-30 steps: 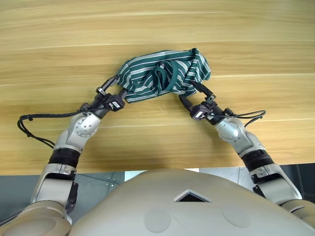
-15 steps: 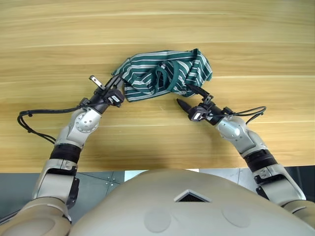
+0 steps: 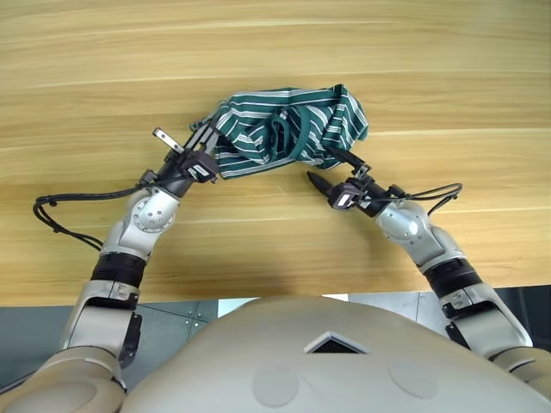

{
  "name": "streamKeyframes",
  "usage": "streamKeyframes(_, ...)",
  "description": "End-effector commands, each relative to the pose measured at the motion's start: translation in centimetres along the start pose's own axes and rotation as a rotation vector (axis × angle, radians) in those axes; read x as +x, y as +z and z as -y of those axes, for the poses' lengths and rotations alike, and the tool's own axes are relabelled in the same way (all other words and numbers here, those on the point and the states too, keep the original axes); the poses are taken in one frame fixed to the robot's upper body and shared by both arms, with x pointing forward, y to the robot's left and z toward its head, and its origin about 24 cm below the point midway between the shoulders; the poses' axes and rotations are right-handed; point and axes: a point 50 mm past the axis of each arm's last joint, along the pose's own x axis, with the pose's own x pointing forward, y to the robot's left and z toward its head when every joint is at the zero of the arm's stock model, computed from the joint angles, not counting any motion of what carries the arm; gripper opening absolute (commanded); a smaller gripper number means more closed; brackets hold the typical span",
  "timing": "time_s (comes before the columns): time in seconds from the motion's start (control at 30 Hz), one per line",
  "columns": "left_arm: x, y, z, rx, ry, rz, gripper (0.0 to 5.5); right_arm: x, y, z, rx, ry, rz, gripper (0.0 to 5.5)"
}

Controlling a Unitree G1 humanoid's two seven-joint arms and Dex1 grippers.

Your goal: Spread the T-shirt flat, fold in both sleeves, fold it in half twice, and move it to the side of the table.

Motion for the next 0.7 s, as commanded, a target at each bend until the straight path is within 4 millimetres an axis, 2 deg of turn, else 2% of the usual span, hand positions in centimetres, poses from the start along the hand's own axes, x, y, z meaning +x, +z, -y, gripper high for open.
streamKeyframes(0.03,0.2,0.4,-0.4,-0.004,0.016,0.021,0.03,-1.6,-3.5,-2.3,0.013,0.118,-0.245,3.26)
streamKeyframes(0.3,0.1,0.5,-0.5,-0.010,0.031,0.029,0.03,-1.6,-4.4,-1.8,-0.004,0.082,-0.293,3.26)
streamKeyframes(0.47,-0.1,0.5,-0.9,-0.005,0.047,0.023,0.00,-2.2,-4.3,-2.3,-0.009,0.105,-0.272,2.42)
streamKeyframes(0.57,-0.2,0.2,-1.2,-0.002,0.062,0.010,0.00,-3.5,-4.3,-3.5,0.001,0.175,-0.265,2.42)
streamKeyframes(0.7,-0.5,0.0,-1.4,-0.001,0.077,-0.003,0.00,-3.5,-3.9,-3.8,0.026,0.178,-0.246,1.48)
